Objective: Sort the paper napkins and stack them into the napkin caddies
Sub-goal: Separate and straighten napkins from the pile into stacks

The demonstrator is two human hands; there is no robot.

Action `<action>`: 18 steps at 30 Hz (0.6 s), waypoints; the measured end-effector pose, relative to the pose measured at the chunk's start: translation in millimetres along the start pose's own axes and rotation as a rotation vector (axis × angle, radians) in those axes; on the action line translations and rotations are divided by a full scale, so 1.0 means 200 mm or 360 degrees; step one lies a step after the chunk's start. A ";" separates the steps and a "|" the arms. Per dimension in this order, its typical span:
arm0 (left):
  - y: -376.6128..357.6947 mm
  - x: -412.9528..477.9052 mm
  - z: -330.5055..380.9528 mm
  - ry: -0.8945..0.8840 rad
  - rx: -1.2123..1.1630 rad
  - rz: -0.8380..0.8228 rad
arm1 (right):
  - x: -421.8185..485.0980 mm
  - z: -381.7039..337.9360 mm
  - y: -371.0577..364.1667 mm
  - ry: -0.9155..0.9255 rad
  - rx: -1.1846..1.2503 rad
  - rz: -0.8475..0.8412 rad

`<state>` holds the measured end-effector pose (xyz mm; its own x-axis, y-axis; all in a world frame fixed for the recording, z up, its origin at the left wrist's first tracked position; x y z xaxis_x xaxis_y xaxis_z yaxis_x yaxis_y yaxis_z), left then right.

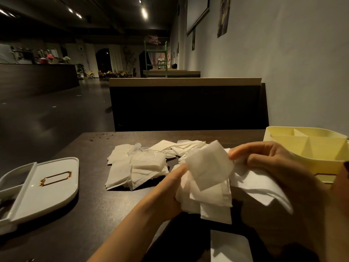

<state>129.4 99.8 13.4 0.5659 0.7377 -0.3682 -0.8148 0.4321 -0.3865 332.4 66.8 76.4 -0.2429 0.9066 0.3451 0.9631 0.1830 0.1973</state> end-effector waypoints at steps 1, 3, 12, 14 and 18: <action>0.00 0.00 0.00 0.0005 -0.0012 0.0006 | -0.01 -0.01 0.01 0.0032 0.0045 -0.0026; 0.00 0.00 0.00 0.0013 -0.0076 0.0055 | -0.01 -0.02 0.02 0.0029 0.0047 -0.0076; 0.00 0.00 -0.02 0.0030 -0.0058 0.0027 | 0.04 0.07 -0.04 -0.0148 -0.0540 -0.0129; 0.00 0.00 -0.02 0.0019 -0.0033 -0.0013 | 0.05 0.09 -0.05 -0.0102 -0.0663 -0.0091; 0.00 0.00 -0.01 0.0034 0.0004 -0.0076 | 0.06 0.10 -0.06 0.0045 -0.0709 0.0045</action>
<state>129.7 98.0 11.0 0.6066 0.7049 -0.3675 -0.7871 0.4679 -0.4018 319.6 83.0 58.7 -0.2260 0.8971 0.3796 0.8271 -0.0292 0.5613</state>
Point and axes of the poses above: each hand's wrist, its own x-axis towards the middle knuckle, its own y-axis out of the back of the hand, z = x × y, the point moved 1 cm from there along x, towards the middle knuckle, and after that the axes turned 9 degrees about y, right-handed, at the moved point
